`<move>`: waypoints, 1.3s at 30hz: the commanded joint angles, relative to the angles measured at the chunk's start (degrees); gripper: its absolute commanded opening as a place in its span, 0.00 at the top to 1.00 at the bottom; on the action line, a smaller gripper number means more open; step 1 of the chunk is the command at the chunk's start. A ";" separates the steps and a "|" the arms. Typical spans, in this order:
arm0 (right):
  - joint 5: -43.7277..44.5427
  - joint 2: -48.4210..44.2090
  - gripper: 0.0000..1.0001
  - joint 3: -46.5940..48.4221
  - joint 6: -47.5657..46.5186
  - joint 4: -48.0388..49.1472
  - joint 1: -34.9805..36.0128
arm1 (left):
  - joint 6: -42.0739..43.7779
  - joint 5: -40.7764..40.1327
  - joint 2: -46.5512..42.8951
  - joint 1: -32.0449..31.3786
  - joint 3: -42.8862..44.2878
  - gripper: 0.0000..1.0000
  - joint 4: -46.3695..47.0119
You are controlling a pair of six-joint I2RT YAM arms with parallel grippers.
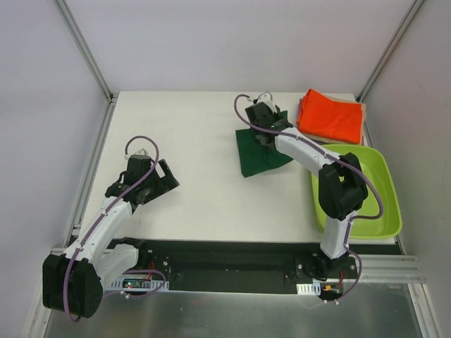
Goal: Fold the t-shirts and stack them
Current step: Put the neatly folded tshirt into the corner of the board with the right arm
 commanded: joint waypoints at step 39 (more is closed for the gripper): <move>-4.11 6.96 0.99 46.48 -6.98 -7.59 -16.52 | -1.52 -9.84 8.43 1.51 7.53 0.01 -6.39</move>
